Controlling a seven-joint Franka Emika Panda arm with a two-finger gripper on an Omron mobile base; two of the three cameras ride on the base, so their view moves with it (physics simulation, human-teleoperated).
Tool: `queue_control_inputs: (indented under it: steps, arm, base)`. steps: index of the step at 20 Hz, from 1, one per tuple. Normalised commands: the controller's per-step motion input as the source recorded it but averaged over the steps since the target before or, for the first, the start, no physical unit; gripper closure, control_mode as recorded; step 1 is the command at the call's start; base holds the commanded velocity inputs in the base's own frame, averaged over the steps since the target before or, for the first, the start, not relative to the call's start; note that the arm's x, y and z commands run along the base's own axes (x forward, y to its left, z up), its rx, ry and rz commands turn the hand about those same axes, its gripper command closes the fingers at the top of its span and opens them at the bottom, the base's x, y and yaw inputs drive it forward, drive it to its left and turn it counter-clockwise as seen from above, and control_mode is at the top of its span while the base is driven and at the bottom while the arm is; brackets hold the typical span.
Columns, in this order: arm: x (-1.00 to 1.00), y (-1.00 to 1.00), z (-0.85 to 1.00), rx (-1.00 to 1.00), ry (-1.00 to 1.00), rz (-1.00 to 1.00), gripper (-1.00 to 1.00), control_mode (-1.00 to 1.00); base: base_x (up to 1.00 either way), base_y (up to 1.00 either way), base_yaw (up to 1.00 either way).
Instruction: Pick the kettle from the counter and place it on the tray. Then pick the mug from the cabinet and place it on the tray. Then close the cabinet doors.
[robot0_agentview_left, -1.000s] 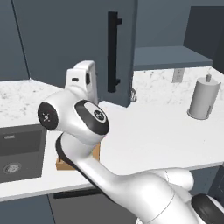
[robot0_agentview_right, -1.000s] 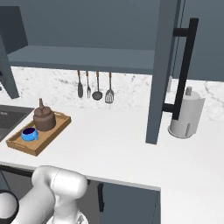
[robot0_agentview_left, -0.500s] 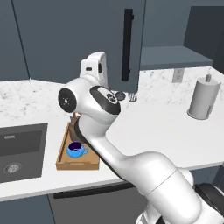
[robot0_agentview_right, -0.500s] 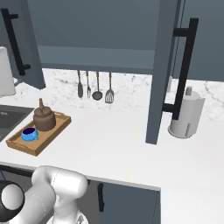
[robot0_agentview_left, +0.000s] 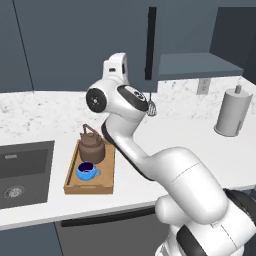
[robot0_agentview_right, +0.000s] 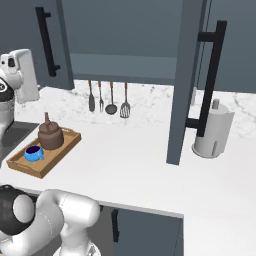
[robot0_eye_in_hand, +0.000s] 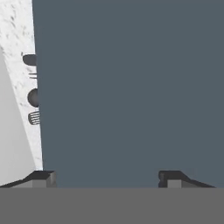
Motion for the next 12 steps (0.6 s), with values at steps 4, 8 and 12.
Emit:
queue_control_inputs:
  steps: [4,8,12]
  arm:
    - [0.55,-0.05,-0.21,0.0,0.05,0.19,-1.0,-1.0]
    - [0.51,-0.01,-0.05,0.0,0.15,0.18,-1.0,-1.0]
    - [0.38,0.0,-0.05,0.0,0.22,0.18,-1.0,-1.0]
  base:
    - [0.0,0.0,0.0]
    - [0.0,0.0,0.0]
    - [0.0,0.0,0.0]
